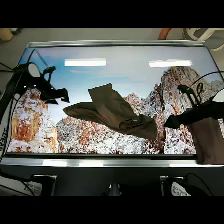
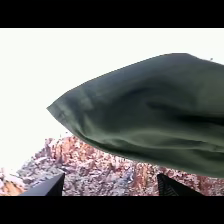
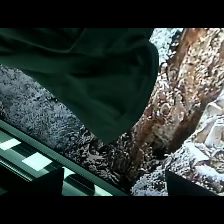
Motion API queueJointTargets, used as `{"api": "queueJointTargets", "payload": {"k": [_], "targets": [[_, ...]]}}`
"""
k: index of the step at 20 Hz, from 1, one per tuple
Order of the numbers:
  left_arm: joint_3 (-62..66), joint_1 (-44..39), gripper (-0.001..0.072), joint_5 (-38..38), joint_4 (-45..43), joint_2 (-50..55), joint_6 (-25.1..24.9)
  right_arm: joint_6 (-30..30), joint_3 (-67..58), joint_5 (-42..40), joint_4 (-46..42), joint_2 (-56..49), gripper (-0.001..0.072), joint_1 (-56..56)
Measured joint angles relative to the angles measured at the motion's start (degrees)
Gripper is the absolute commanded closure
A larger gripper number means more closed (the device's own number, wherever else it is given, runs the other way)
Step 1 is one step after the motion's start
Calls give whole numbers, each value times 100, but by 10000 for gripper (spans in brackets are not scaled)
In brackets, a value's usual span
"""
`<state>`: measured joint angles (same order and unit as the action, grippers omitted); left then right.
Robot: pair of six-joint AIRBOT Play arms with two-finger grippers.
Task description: Fold the shirts.
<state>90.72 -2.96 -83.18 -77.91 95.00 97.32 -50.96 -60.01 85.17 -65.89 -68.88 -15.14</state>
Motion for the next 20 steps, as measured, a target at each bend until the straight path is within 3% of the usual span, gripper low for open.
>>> {"api": "queueJointTargets", "payload": {"k": [4, 5, 6, 14, 15, 16, 17, 18, 19, 20], "targets": [[-868, 417, -4, 444, 450, 7, 0, 107, 304, -297, 94, -363, 26, 0], [-1040, 439, 73, 566, 544, 24, 0, 142, 334, -350, 101, -452, 26, 0], [-1169, 450, 87, 669, 608, 48, 0, 164, 361, -376, 103, -542, 26, 0], [-1537, 442, 107, 1547, 1241, 227, -240, 326, 417, -450, 210, -828, 3, 0], [-1547, 422, 180, 1628, 1268, 256, -249, 354, 422, -450, 214, -837, 2, 0], [-1552, 409, 379, 1681, 1318, 273, -251, 396, 435, -448, 212, -841, 2, 0], [-1556, 400, 534, 1744, 1325, 299, -256, 424, 474, -459, 205, -846, 2, 0], [-1563, 393, 638, 1786, 1342, 315, -258, 448, 529, -485, 197, -848, 2, 0], [-1563, 389, 684, 1810, 1353, 321, -258, 463, 608, -566, 208, -848, 2, 0], [-1563, 389, 685, 1832, 1362, 328, -260, 476, 695, -656, 229, -861, 3, 0]]}}
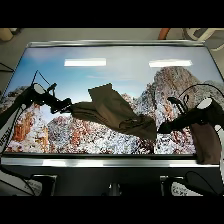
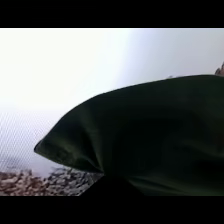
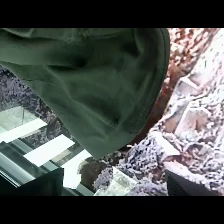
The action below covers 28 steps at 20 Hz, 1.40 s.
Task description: Fold the shirts.
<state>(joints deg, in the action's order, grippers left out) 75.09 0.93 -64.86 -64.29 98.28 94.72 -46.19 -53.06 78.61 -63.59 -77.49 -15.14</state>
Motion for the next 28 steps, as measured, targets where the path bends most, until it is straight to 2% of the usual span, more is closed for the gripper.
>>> {"api": "queueJointTargets", "payload": {"k": [6, 7, 8, 11, 16, 20, 22, 25, 28], "targets": [[22, -4, 685, -35, 24, -214, -201, 61, 295, -374, 570, -481, 30, 0], [22, -4, 685, -59, 24, -280, -232, 72, 308, -363, 748, -603, 52, 0], [20, -7, 685, -72, 24, -356, -256, 81, 315, -345, 911, -708, 134, -7], [20, -13, 685, -94, 26, -621, -295, 120, 343, -538, 1178, -918, 681, 11], [46, -92, 687, -87, 24, -1626, -326, 382, -92, -48, 1464, -752, 687, 0], [597, -201, 686, 817, 31, -3410, -341, 514, -1561, 92, 1628, 522, 685, 2], [1082, -219, 687, 1698, 4, -4363, -341, 549, -2540, -354, 1648, 1469, 686, 2], [1606, -236, 688, 2986, -61, -5574, -341, 601, -3556, -1862, 1421, 2955, 686, 0], [1816, -238, 687, 3279, -129, -6332, -321, 417, -3980, -3226, 1104, 4079, 686, 0]]}}
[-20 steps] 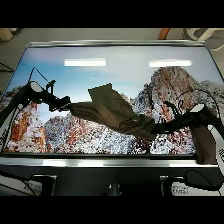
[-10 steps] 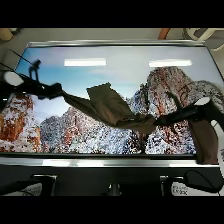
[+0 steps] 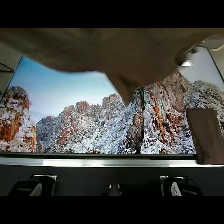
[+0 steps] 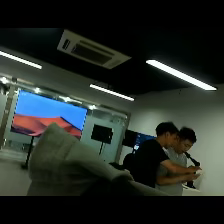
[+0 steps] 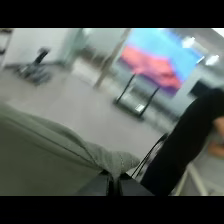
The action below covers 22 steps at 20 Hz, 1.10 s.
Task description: Fold the shirts.
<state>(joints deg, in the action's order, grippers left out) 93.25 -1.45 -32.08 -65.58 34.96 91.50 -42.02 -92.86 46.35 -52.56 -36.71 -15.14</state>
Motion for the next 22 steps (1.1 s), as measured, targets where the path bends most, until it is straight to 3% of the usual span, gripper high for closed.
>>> {"api": "queueJointTargets", "payload": {"k": [5, 10, 13, 16, 22], "targets": [[98, -2, 687, -643, -256, -297, 31, -470, -190, -568, -472, 490, 685, 0], [-177, -4, 686, -2122, -1010, 76, 39, -597, -229, 101, -1093, 7, 685, 2], [-973, -13, 685, -2780, -1182, 522, 42, -623, -190, 1338, -1543, -870, 686, 4], [-1869, -11, 686, -2715, -1250, 1193, 42, -713, -107, 2199, -1779, -2129, 686, 31], [-2354, -7, 684, -2218, -1375, 3220, 44, -1268, -61, 2422, -1766, -4669, 684, 431]]}}
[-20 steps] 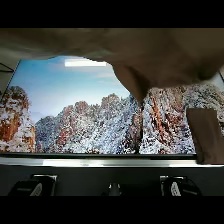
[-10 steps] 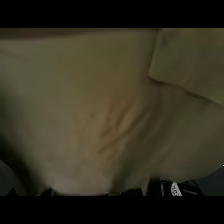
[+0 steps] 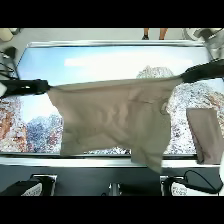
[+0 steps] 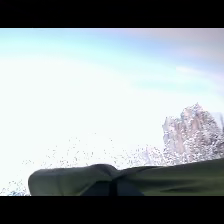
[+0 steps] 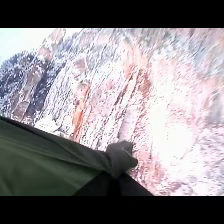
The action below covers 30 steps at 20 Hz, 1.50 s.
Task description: Fold the shirts.
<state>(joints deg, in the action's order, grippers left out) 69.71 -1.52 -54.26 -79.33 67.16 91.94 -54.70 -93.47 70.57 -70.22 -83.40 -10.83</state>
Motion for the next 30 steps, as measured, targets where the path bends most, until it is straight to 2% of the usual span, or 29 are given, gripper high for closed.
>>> {"api": "queueJointTargets", "payload": {"k": [3, 4, 5, 6, 8, 9, 11, 13, 14, 17, 21, 27, 28, 29, 30], "targets": [[81, 7, 668, 81, 103, 730, 11, -184, -2, -52, 138, -715, 680, 227], [96, 4, 432, 57, 195, 929, 17, -212, 2, -52, 168, -885, 543, 286], [114, 4, 73, -68, 306, 1093, 17, -234, 2, -92, 205, -997, 237, 319], [136, 20, 36, -232, 411, 1233, 17, -251, -7, -157, 234, -1075, 15, 334], [192, 116, 36, -798, 575, 1451, -11, -238, -59, -122, 275, -1134, 33, 306], [214, 214, 56, -1082, 619, 1499, -52, -177, -103, -24, 295, -1117, 96, 249], [179, 511, 224, -1746, 656, 1493, -111, -70, -153, 308, 205, -1045, 210, 46], [-87, 772, 225, -2192, 710, 1294, -153, -2, -149, 863, 48, -990, 236, -229], [-356, 892, 225, -2345, 717, 1134, -166, 28, -85, 1172, -15, -975, 285, -387], [-1443, 1080, 226, -2439, 826, 654, -304, 55, 306, 1781, -55, -911, 288, -758], [-2726, 1126, 227, -1971, 1274, 341, -612, 81, 942, 2157, -15, -817, 288, -938], [-3329, 1056, 230, -1480, 1617, 260, -883, 129, 1355, 2251, 26, -780, 279, -990], [-3353, 1049, 264, -1443, 1639, 271, -892, 140, 1377, 2245, 35, -776, 250, -990], [-3379, 1045, 330, -1381, 1683, 295, -905, 144, 1399, 2221, 35, -776, 214, -990], [-3392, 1040, 379, -1314, 1696, 313, -911, 151, 1434, 2201, 39, -776, 212, -992]]}}
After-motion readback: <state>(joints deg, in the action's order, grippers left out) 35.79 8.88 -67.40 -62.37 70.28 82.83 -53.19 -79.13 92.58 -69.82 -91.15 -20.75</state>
